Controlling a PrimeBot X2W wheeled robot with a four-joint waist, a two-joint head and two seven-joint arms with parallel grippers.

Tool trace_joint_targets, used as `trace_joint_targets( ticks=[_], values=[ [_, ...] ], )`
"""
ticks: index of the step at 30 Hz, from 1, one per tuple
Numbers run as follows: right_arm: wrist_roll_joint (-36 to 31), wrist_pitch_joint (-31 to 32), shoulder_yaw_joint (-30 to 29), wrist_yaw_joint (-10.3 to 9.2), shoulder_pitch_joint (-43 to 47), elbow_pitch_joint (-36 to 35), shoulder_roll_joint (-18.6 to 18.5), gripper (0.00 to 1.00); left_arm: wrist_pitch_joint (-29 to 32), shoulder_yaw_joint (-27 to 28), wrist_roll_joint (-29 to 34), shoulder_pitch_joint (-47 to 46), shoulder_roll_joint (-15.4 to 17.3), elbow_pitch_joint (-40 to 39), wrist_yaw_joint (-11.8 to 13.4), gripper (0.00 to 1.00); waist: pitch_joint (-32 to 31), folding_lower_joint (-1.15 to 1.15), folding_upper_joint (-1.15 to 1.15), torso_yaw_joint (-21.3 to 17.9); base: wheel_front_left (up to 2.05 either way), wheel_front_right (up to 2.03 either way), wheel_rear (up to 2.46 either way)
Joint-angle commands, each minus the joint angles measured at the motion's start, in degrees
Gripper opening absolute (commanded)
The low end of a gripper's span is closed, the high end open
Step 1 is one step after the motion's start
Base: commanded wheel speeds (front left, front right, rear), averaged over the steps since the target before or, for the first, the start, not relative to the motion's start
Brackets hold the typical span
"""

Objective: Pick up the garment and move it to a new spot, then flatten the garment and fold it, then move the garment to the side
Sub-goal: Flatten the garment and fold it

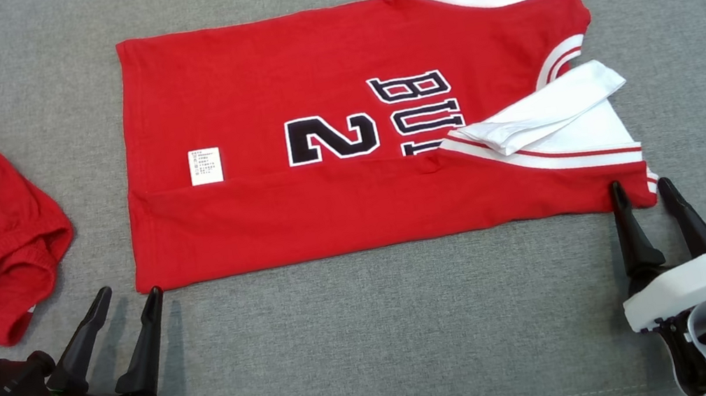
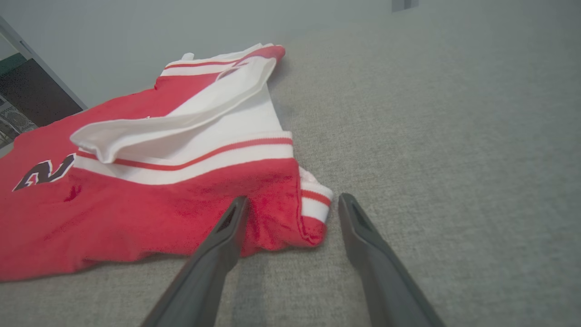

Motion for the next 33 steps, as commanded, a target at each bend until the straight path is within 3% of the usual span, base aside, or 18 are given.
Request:
trace_joint_targets(
  ticks=[1,4,8,9,16,33],
  values=[
    [0.74,-0.76,1.36,-0.24,-0.86,-0.99,-0.39,1.00,-0.35,2.20,0.07,-0.72,2.02,-1.13,-0.01,1.00,0.21,0.00,0.00,0.26,0.00,0.00,0.00],
    [3.21,-0.77,2.09,-0.24,-1.24,-0.33,-0.39,1.00,-0.35,2.22,-0.04,-0.61,2.25,-1.13,-0.01,1.00,0.42,0.00,0.00,0.45,0.00,0.00,0.00],
    [4.28,-0.77,2.89,-0.24,-1.64,0.91,-0.39,0.05,-0.35,2.16,-0.15,-0.55,2.35,-0.92,-0.01,1.00,0.54,0.00,0.00,0.35,0.00,0.00,0.00],
    [4.30,-0.77,2.92,-0.24,-1.70,1.00,-0.39,0.00,-0.35,2.13,-0.16,-0.62,2.36,-0.90,-0.01,1.00,0.59,0.00,0.00,0.28,0.00,0.00,0.00],
    [2.53,-0.77,2.40,-0.24,-1.78,-1.76,-0.39,0.00,-0.35,0.86,-4.89,-1.56,2.70,0.49,-0.01,1.00,1.92,0.00,0.00,-1.01,0.00,0.00,0.00],
    [3.08,-0.77,7.49,-0.24,-0.63,-8.48,-0.39,0.00,-0.35,0.76,-11.84,-3.47,5.71,4.38,-0.01,1.00,5.10,0.00,0.00,-5.02,0.00,0.00,0.00]
  ],
)
